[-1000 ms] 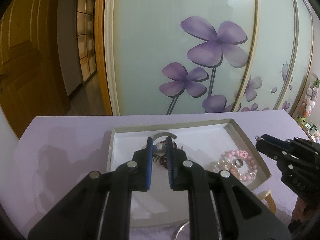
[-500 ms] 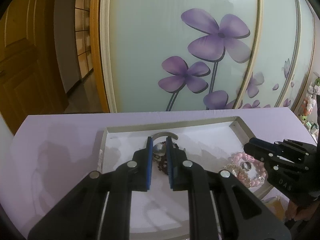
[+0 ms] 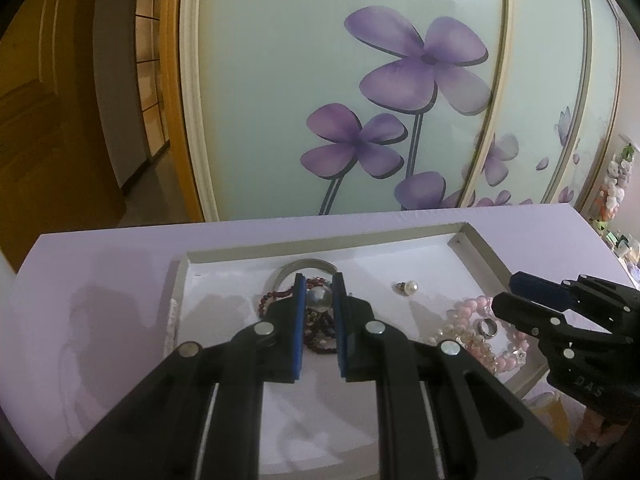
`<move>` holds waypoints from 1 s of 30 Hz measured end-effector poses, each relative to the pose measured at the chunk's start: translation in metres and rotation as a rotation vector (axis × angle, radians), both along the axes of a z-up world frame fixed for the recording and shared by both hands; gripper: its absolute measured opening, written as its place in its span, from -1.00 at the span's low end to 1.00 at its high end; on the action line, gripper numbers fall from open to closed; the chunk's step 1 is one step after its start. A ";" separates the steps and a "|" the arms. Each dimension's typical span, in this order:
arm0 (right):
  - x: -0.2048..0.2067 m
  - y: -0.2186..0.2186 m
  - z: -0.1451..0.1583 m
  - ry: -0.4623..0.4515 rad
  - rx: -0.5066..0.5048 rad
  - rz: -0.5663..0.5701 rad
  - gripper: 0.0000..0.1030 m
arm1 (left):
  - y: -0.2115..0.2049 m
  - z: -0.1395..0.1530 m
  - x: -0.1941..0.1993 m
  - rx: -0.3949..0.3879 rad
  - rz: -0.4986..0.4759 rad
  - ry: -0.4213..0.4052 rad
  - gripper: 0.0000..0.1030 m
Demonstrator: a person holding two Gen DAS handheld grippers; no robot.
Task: Organize jewelry
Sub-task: 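Open the right tool to drop its earring while the left tool releases the other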
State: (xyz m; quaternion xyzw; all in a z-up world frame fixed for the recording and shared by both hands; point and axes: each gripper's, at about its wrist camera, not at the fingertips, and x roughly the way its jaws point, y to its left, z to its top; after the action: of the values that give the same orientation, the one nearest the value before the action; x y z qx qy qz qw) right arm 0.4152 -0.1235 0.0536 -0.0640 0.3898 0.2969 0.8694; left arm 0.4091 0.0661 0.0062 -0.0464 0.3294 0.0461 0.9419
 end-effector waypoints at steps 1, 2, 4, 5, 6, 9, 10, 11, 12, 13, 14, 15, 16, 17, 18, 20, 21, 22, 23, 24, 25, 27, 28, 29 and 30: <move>0.000 -0.001 -0.001 0.002 0.001 -0.002 -0.38 | -0.001 -0.001 0.001 -0.002 -0.001 0.003 -0.74; 0.001 -0.001 -0.002 0.005 0.002 -0.003 -0.38 | -0.001 -0.002 0.003 -0.002 -0.002 0.005 -0.74; 0.000 -0.002 -0.003 0.010 0.002 -0.006 -0.38 | -0.002 -0.005 0.006 -0.004 -0.003 0.011 -0.74; 0.000 -0.003 -0.004 0.012 0.002 -0.005 -0.38 | -0.002 -0.007 0.006 -0.006 -0.004 0.013 -0.74; 0.000 -0.003 -0.005 0.014 0.002 -0.005 -0.38 | -0.002 -0.008 0.006 -0.007 -0.005 0.016 -0.74; 0.000 -0.003 -0.005 0.018 0.002 -0.004 -0.38 | -0.003 -0.011 0.008 -0.010 -0.003 0.024 -0.74; -0.001 -0.003 -0.005 0.018 0.002 -0.004 -0.37 | -0.003 -0.011 0.009 -0.011 -0.002 0.026 -0.74; -0.001 -0.003 -0.005 0.018 0.003 -0.004 -0.32 | -0.003 -0.012 0.009 -0.012 0.000 0.028 -0.73; -0.002 -0.004 -0.004 0.015 0.003 -0.005 -0.30 | -0.003 -0.012 0.009 -0.012 0.004 0.028 -0.73; -0.002 -0.004 -0.004 0.013 0.003 -0.006 -0.28 | -0.003 -0.012 0.009 -0.012 0.004 0.029 -0.68; -0.003 -0.004 -0.003 0.012 0.003 -0.005 -0.28 | -0.003 -0.013 0.009 -0.012 0.004 0.030 -0.56; -0.004 -0.004 -0.003 0.012 0.004 -0.005 -0.28 | -0.003 -0.012 0.008 -0.009 0.007 0.029 -0.49; -0.005 -0.004 -0.003 0.011 0.004 -0.006 -0.28 | -0.002 -0.012 0.006 -0.006 0.010 0.025 -0.43; -0.006 -0.005 -0.002 0.010 0.005 -0.006 -0.28 | -0.003 -0.011 0.005 -0.002 0.011 0.021 -0.42; -0.006 -0.005 -0.002 0.009 0.005 -0.007 -0.28 | -0.003 -0.011 0.004 -0.001 0.011 0.020 -0.40; -0.008 -0.005 -0.001 0.007 0.006 -0.008 -0.28 | -0.002 -0.010 0.001 0.000 0.016 0.017 -0.30; -0.009 -0.005 -0.001 0.006 0.006 -0.008 -0.28 | -0.002 -0.009 0.000 0.000 0.018 0.014 -0.29; -0.010 -0.006 -0.001 0.006 0.006 -0.009 -0.28 | -0.002 -0.009 -0.001 0.001 0.022 0.013 -0.26; -0.011 -0.006 0.000 0.005 0.006 -0.010 -0.28 | -0.002 -0.008 -0.002 0.001 0.024 0.012 -0.23; -0.012 -0.006 0.000 0.002 0.004 -0.011 -0.28 | -0.001 -0.008 -0.003 0.001 0.027 0.011 -0.22; -0.013 -0.006 0.001 0.000 0.004 -0.011 -0.28 | -0.001 -0.007 -0.004 0.000 0.029 0.011 -0.21; -0.015 -0.006 0.002 -0.002 0.004 -0.009 -0.27 | -0.001 -0.006 -0.006 0.000 0.032 0.012 -0.21; -0.016 -0.007 0.002 -0.003 0.004 -0.009 -0.27 | 0.000 -0.006 -0.007 0.001 0.033 0.013 -0.20; -0.017 -0.007 0.003 -0.004 0.005 -0.009 -0.27 | 0.000 -0.006 -0.008 0.001 0.034 0.013 -0.20; -0.017 -0.008 0.003 -0.003 0.003 -0.009 -0.27 | 0.000 -0.005 -0.009 0.000 0.034 0.013 -0.20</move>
State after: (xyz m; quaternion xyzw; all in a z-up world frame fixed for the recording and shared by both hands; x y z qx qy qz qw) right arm 0.3981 -0.1314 0.0568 -0.0614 0.3882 0.2933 0.8715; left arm 0.4002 0.0659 0.0007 -0.0518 0.3348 0.0626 0.9388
